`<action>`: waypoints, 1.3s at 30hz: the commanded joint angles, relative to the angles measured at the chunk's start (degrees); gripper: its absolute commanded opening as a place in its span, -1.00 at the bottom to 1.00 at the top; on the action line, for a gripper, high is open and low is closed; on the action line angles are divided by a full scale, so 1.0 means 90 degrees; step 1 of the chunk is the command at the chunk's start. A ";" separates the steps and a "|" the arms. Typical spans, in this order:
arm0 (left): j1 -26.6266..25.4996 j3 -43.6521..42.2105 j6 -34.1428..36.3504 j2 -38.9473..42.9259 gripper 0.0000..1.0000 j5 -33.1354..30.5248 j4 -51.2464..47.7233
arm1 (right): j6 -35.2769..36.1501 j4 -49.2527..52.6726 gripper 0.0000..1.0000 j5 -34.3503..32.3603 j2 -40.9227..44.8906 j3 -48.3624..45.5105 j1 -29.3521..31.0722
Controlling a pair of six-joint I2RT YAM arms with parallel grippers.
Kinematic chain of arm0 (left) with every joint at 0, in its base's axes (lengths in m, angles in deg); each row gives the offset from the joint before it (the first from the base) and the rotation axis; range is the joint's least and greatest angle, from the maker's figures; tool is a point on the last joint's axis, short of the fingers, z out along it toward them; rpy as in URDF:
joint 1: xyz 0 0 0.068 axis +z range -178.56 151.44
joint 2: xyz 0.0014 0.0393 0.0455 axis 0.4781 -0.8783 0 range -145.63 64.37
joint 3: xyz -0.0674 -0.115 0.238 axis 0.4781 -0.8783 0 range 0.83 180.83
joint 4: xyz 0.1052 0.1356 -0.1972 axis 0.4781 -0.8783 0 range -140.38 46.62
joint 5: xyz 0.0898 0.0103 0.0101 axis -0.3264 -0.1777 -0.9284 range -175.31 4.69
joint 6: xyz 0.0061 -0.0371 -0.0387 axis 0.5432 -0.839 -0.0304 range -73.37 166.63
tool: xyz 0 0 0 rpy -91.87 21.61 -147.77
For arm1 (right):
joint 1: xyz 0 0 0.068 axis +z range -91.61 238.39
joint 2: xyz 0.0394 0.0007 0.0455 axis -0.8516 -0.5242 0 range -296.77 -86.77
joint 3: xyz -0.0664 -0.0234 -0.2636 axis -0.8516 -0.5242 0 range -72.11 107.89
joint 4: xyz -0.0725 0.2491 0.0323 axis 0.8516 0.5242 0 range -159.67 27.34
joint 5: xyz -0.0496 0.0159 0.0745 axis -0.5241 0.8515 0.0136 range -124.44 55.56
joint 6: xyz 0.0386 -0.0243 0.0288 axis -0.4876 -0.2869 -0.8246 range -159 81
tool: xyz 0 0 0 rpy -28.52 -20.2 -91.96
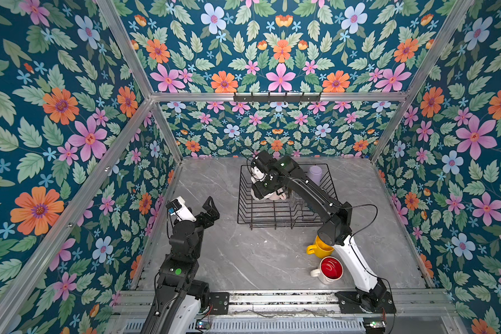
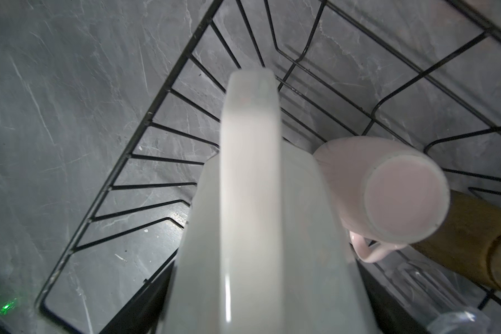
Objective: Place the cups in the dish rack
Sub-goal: 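Lower the white mug upside down into the rack with the right gripper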
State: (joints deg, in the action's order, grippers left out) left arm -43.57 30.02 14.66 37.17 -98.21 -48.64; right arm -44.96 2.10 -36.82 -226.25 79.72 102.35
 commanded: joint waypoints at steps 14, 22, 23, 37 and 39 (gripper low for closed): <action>0.0009 -0.0001 -0.0079 -0.0108 0.99 0.0106 0.0067 | 0.0249 -0.0356 -1.00 -0.0173 0.0998 -0.1785 0.0077; 0.0011 0.0067 -0.0071 -0.0195 0.99 0.0115 0.0076 | 0.0425 -0.0397 -1.00 -0.0233 0.1395 -0.2721 0.0085; 0.0007 0.0067 -0.0081 -0.0202 0.99 0.0118 0.0076 | 0.0442 -0.0385 -1.00 -0.0264 0.1429 -0.2813 0.0082; 0.0011 0.0077 -0.0120 -0.0261 0.99 0.0139 0.0106 | 0.0575 -0.0259 -1.00 -0.0615 0.1378 -0.3190 0.0076; 0.0013 0.0067 -0.0120 -0.0259 0.99 0.0135 0.0106 | 0.0580 -0.0233 -1.00 -0.0620 0.1344 -0.3193 0.0071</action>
State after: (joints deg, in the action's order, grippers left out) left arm -43.57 30.32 13.72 34.79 -97.14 -48.73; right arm -40.13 -0.32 -41.01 -213.88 50.93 103.03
